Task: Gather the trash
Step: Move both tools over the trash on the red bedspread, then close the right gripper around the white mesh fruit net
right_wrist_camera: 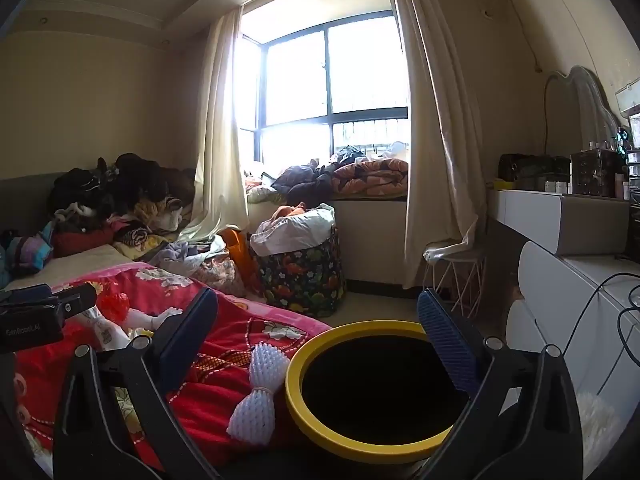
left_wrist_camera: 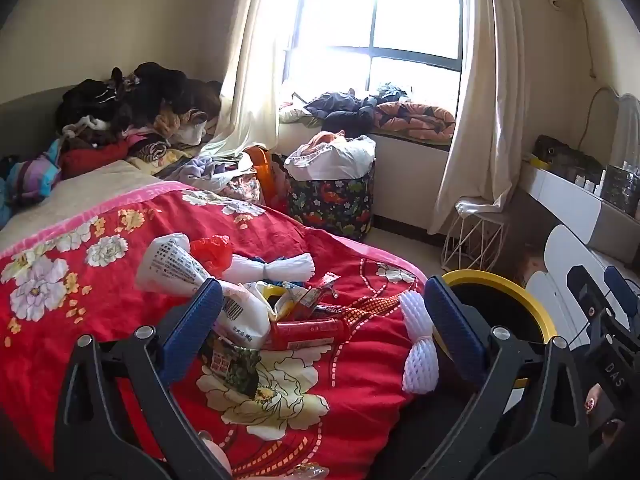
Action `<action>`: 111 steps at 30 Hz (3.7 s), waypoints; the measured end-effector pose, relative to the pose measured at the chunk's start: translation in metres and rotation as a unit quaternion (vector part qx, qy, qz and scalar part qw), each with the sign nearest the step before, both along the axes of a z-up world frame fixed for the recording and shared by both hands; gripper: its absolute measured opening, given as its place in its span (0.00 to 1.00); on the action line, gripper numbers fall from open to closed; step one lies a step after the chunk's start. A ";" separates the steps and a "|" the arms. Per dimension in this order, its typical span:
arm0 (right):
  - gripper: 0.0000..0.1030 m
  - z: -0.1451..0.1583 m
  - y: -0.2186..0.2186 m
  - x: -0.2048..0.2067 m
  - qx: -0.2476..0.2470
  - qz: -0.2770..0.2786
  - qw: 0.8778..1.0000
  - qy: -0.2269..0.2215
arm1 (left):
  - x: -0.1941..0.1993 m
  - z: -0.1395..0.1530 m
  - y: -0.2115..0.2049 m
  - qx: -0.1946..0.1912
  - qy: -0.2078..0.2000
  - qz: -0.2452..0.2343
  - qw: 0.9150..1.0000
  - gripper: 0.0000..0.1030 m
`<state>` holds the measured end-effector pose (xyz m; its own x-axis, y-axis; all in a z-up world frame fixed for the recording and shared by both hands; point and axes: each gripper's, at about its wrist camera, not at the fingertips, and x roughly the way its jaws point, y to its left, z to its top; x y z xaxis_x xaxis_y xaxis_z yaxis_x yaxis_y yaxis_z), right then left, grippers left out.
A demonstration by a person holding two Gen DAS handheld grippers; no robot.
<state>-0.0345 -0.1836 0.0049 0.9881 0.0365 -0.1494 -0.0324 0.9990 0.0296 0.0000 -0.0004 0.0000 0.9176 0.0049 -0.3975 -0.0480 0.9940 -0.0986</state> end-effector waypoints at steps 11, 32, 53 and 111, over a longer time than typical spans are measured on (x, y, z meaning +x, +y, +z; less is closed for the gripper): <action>0.94 -0.001 -0.001 0.003 0.002 0.000 1.000 0.001 | 0.001 0.005 -0.001 -0.001 -0.008 0.001 1.000 0.90; 0.94 -0.002 0.001 0.000 0.004 -0.002 1.000 0.006 | -0.002 0.004 -0.002 0.000 -0.014 0.000 1.000 0.90; 0.94 -0.008 0.006 0.002 0.007 0.006 1.000 0.013 | -0.004 0.008 -0.006 0.002 -0.012 0.000 1.000 0.90; 0.64 -0.100 0.070 0.127 0.047 0.086 0.938 0.334 | 0.081 -0.059 0.097 -0.101 0.095 0.082 0.987 0.90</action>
<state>0.0925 -0.1134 -0.0956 0.6537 0.2301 -0.7209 -0.1348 0.9728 0.1883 0.0810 0.0968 -0.0591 0.8193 0.0499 -0.5712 -0.2432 0.9324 -0.2674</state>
